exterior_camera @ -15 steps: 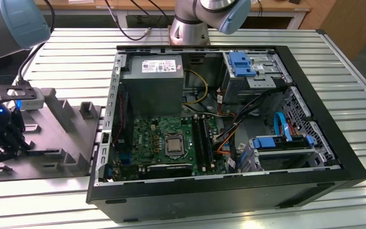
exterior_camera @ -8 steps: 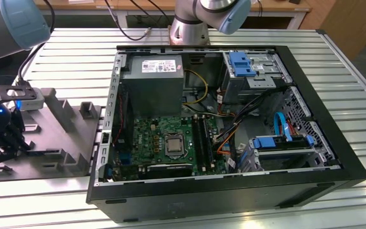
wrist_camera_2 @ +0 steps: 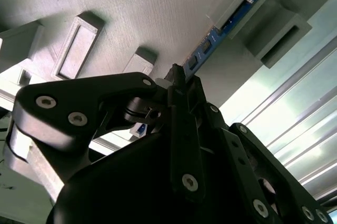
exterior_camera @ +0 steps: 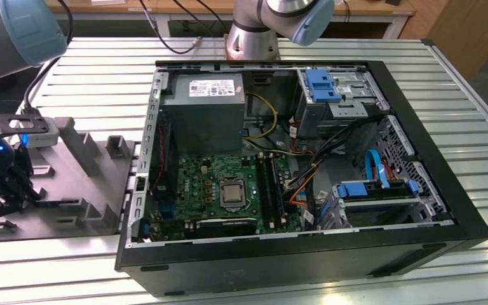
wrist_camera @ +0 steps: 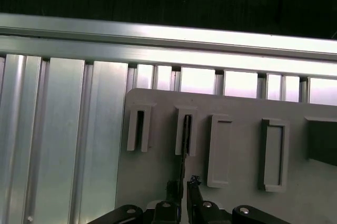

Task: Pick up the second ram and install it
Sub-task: 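Pick up the second ram and move it above second insertion slot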

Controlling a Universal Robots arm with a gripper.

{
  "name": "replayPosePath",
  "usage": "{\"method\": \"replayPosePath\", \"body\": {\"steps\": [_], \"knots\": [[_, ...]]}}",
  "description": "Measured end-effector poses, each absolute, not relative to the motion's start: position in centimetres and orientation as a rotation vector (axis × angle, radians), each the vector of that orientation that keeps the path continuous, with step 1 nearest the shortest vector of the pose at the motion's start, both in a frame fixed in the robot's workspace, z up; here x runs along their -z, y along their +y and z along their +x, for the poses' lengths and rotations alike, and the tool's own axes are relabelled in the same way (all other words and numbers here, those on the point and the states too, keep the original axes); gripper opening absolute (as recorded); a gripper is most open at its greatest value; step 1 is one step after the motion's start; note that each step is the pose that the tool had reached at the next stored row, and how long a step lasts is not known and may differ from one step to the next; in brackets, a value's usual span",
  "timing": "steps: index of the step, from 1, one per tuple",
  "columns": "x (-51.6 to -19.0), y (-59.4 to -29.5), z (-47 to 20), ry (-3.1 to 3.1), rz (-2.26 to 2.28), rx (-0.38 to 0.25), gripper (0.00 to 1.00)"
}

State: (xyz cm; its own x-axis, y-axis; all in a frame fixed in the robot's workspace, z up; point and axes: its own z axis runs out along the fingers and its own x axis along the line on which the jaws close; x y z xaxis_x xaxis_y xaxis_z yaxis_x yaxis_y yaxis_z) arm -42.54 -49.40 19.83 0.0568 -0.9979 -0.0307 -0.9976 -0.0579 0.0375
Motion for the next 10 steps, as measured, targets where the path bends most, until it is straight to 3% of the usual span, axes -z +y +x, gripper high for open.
{"method": "replayPosePath", "body": {"steps": [10], "knots": [[-19.83,-49.41,-42.54,-2.164,2.268,0.075,0.21]]}}
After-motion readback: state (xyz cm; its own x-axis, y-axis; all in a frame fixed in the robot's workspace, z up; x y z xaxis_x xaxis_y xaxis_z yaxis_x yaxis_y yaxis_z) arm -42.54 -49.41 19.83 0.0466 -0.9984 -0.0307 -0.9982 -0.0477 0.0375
